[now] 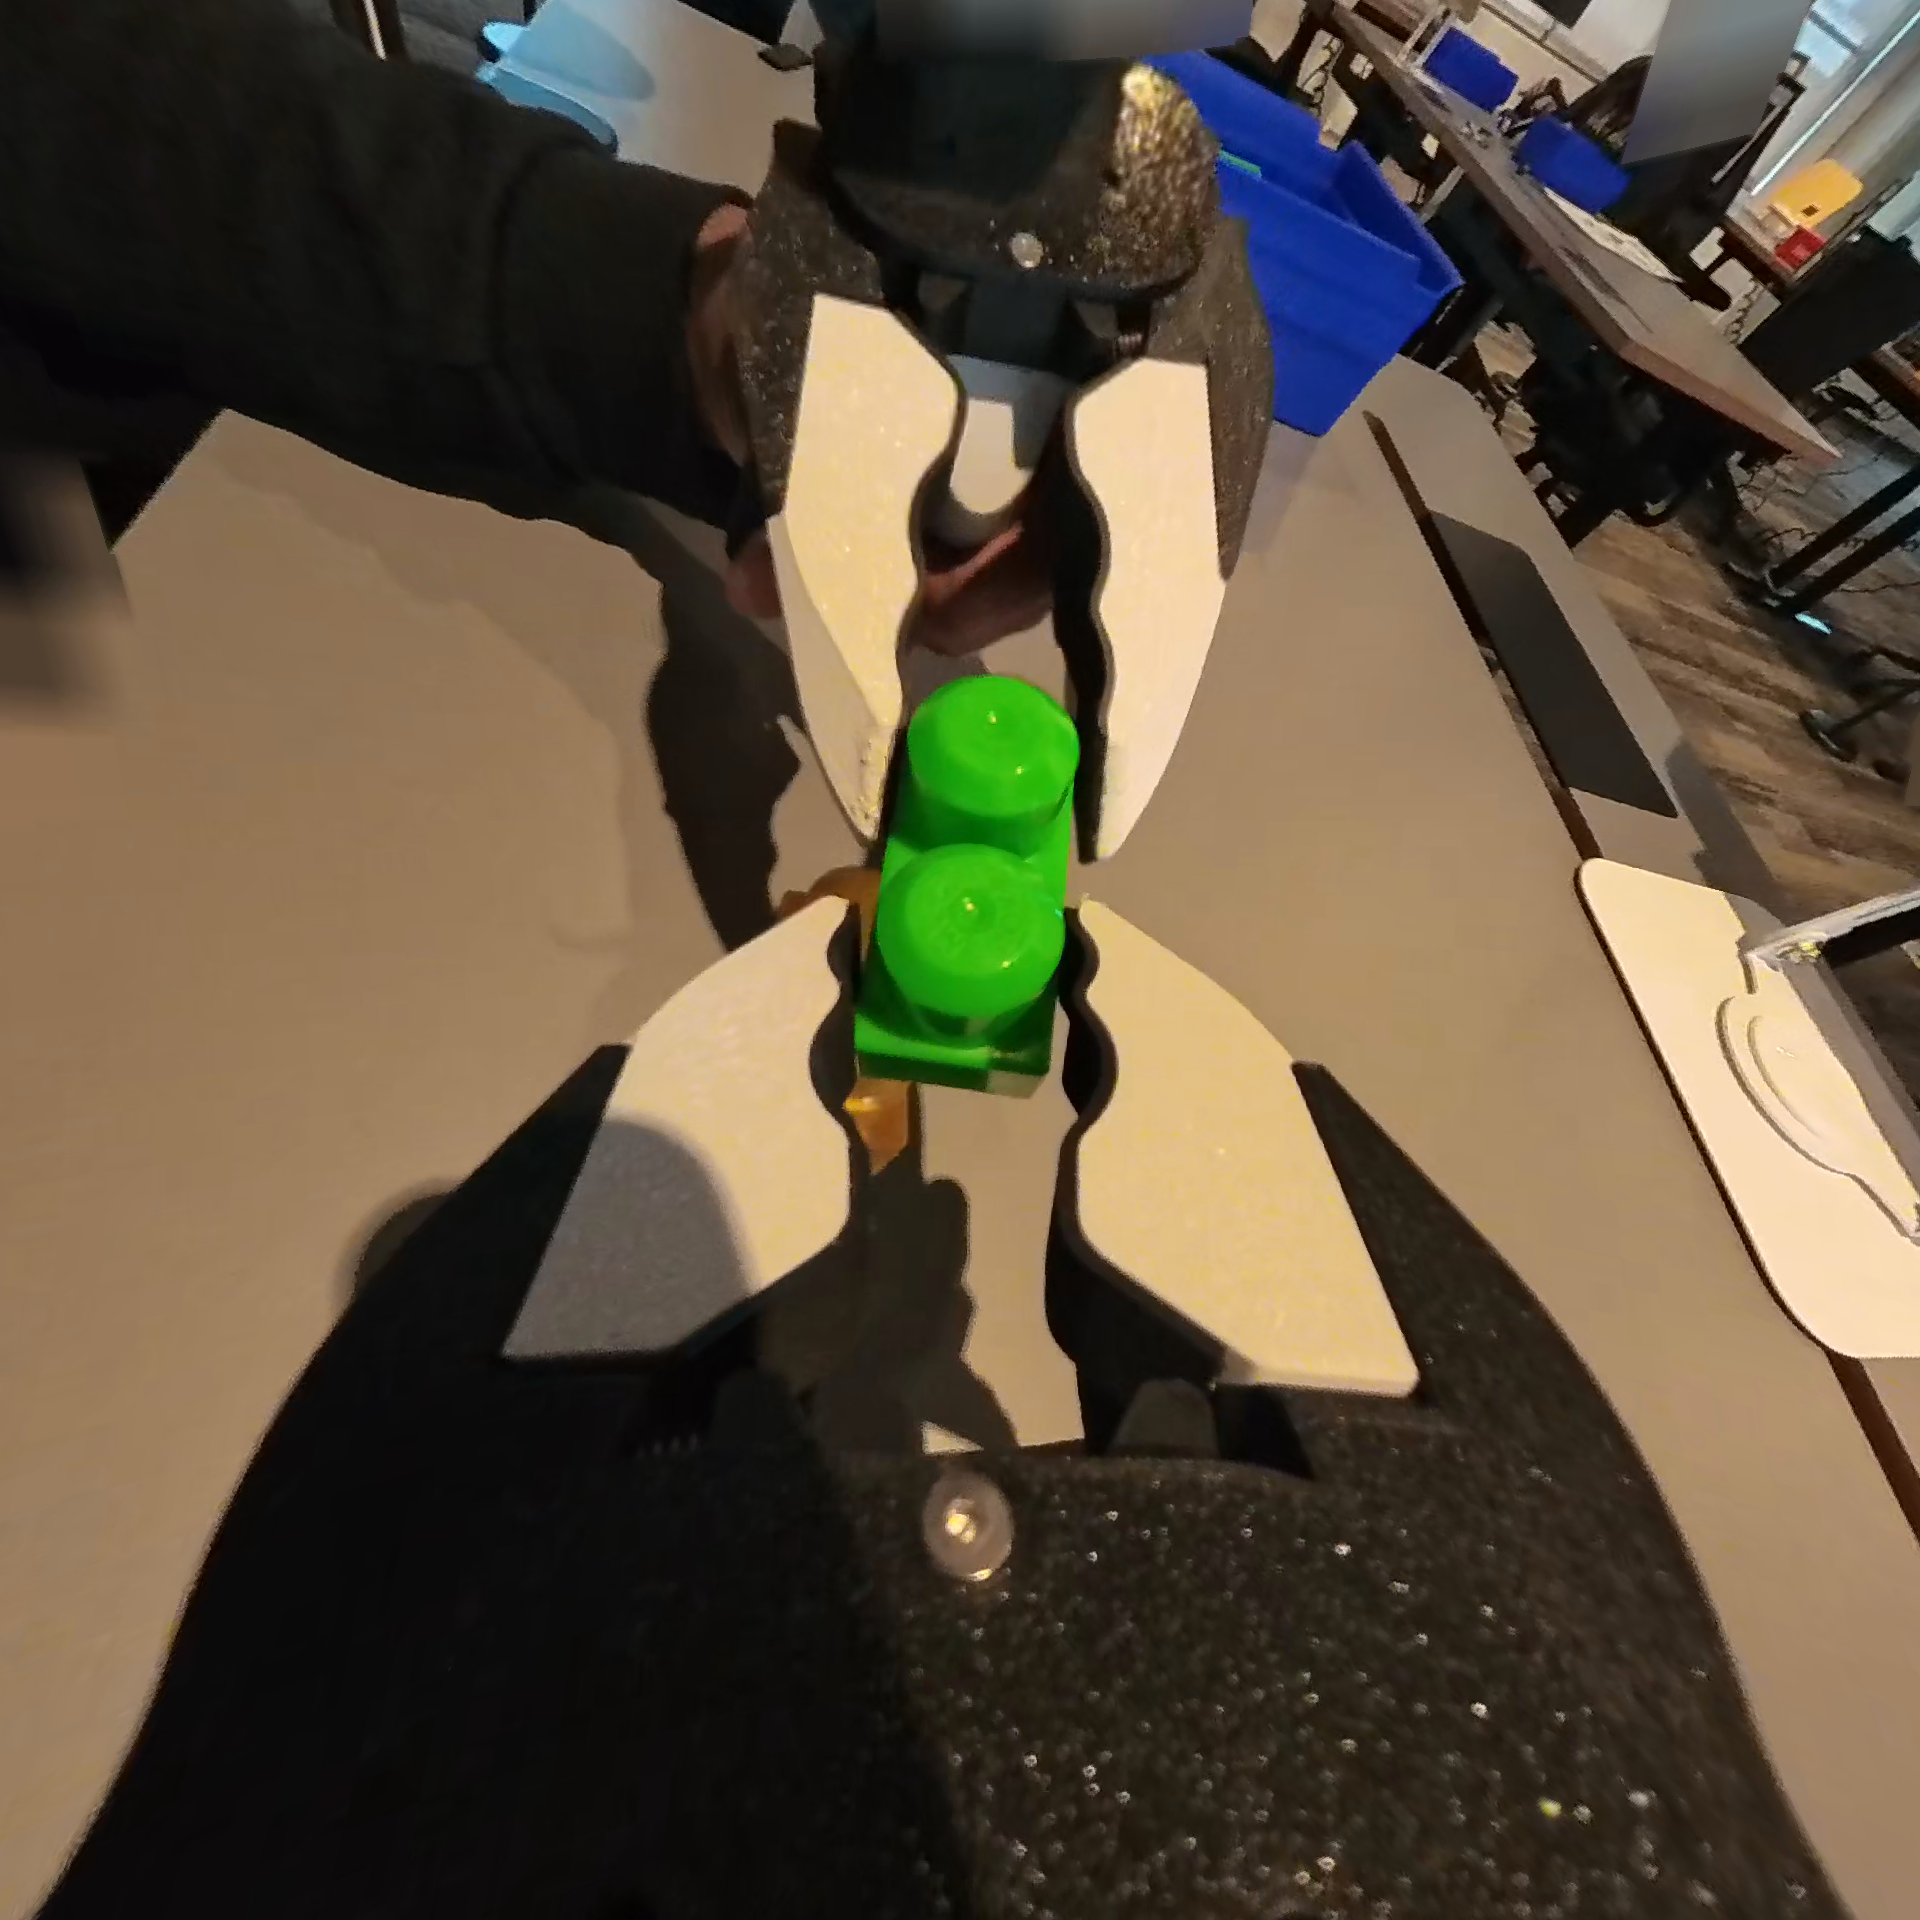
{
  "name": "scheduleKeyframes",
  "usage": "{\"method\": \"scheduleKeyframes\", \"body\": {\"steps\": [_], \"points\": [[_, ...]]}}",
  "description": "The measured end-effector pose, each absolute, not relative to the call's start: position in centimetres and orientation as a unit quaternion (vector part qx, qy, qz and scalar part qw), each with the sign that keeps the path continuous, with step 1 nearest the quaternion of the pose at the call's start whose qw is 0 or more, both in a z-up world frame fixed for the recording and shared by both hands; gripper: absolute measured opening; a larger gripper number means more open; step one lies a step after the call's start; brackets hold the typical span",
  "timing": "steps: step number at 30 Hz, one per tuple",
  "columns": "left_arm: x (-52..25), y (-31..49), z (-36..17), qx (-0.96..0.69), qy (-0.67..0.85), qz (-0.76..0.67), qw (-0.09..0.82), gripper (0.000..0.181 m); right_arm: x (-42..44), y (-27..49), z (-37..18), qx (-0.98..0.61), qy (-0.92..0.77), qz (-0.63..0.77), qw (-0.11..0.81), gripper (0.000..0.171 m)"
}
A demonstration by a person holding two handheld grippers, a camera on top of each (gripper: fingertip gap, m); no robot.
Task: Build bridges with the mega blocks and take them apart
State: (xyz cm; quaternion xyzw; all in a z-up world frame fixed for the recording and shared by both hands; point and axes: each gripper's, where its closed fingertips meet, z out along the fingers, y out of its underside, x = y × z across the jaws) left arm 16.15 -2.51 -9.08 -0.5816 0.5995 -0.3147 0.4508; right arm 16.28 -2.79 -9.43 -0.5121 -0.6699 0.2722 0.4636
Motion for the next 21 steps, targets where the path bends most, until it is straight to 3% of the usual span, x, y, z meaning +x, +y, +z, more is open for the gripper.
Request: {"method": "scheduleKeyframes", "body": {"steps": [21], "points": [[15.6,-2.2,-8.7,-0.624,0.559,-0.349,0.42,0.036,16.6,-2.1,-9.4,-0.521,-0.654,0.272,0.476,0.038]]}}
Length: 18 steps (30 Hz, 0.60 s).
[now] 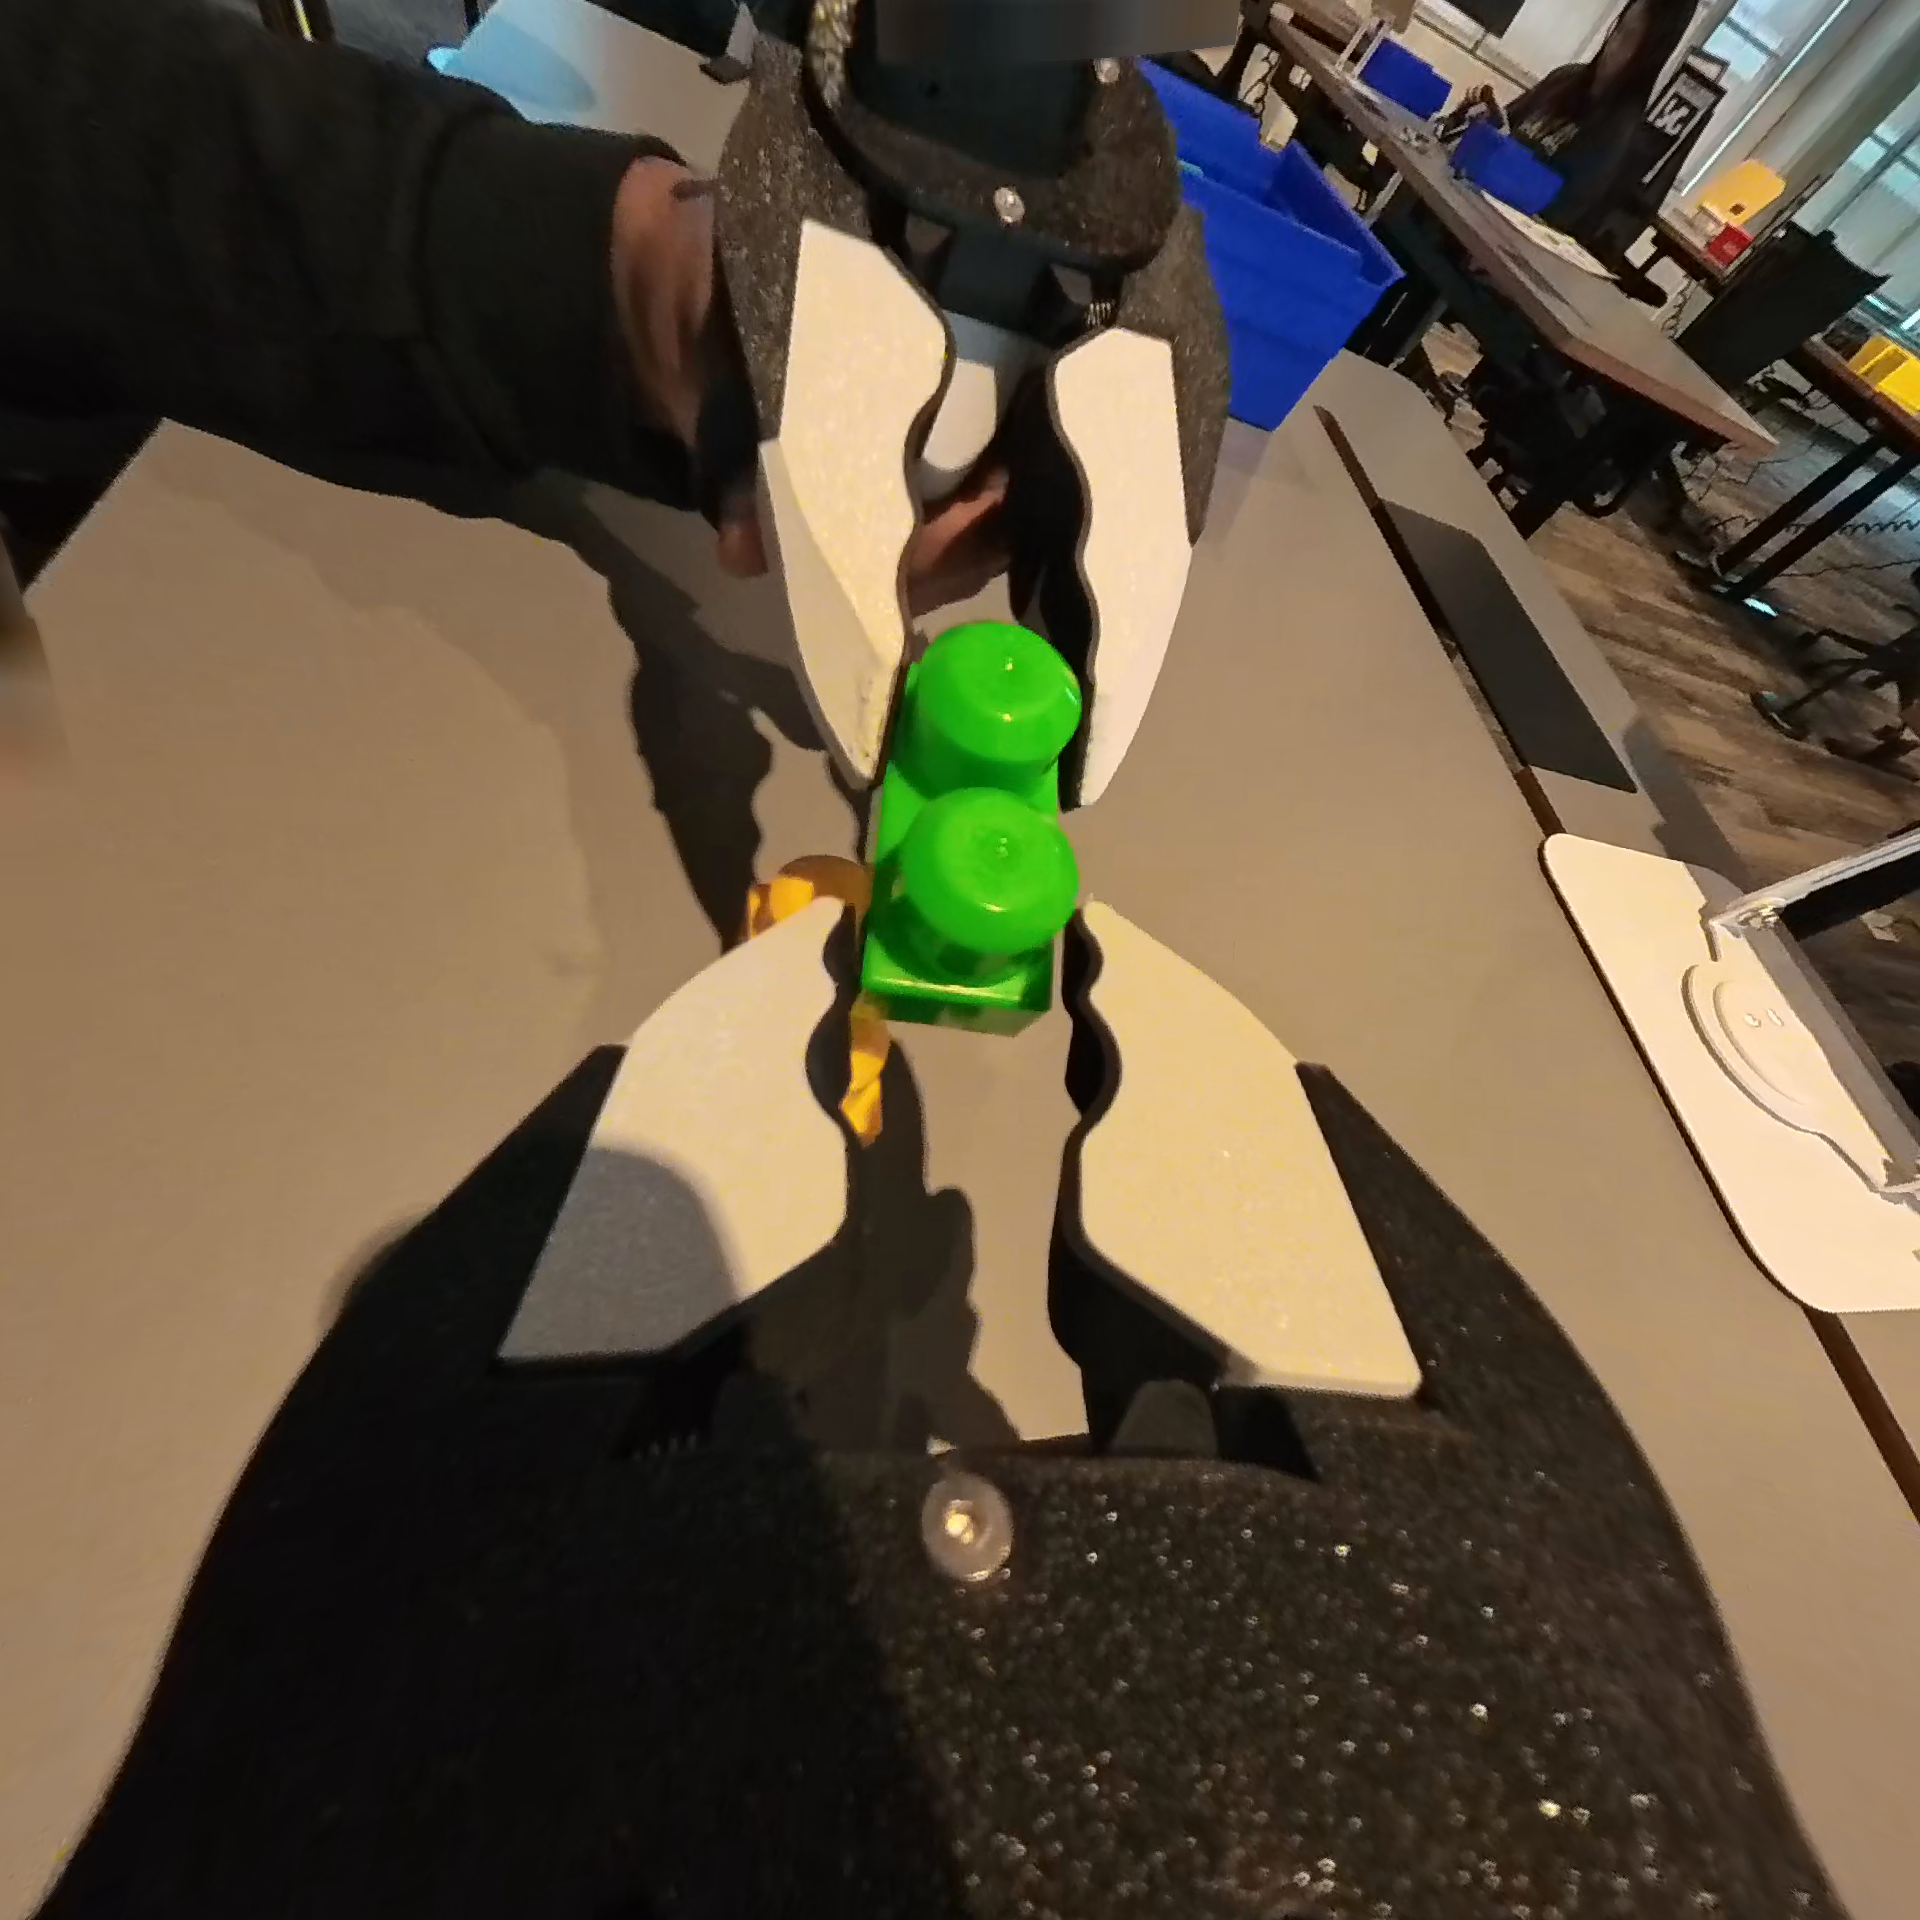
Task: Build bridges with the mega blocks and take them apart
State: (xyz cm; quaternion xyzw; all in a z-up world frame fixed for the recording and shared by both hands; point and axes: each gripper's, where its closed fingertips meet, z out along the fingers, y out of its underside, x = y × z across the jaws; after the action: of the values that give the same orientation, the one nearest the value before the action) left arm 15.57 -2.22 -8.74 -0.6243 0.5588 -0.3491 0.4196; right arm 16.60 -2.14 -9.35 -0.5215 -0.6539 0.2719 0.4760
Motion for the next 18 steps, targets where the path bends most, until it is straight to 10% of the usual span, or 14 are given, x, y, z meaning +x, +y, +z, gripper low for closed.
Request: {"method": "scheduleKeyframes", "body": {"steps": [18], "points": [[15.9,-3.5,-11.5,-0.653,0.537,-0.373,0.381,0.036,17.1,-3.4,-11.3,-0.521,-0.682,0.287,0.426,0.037]]}}
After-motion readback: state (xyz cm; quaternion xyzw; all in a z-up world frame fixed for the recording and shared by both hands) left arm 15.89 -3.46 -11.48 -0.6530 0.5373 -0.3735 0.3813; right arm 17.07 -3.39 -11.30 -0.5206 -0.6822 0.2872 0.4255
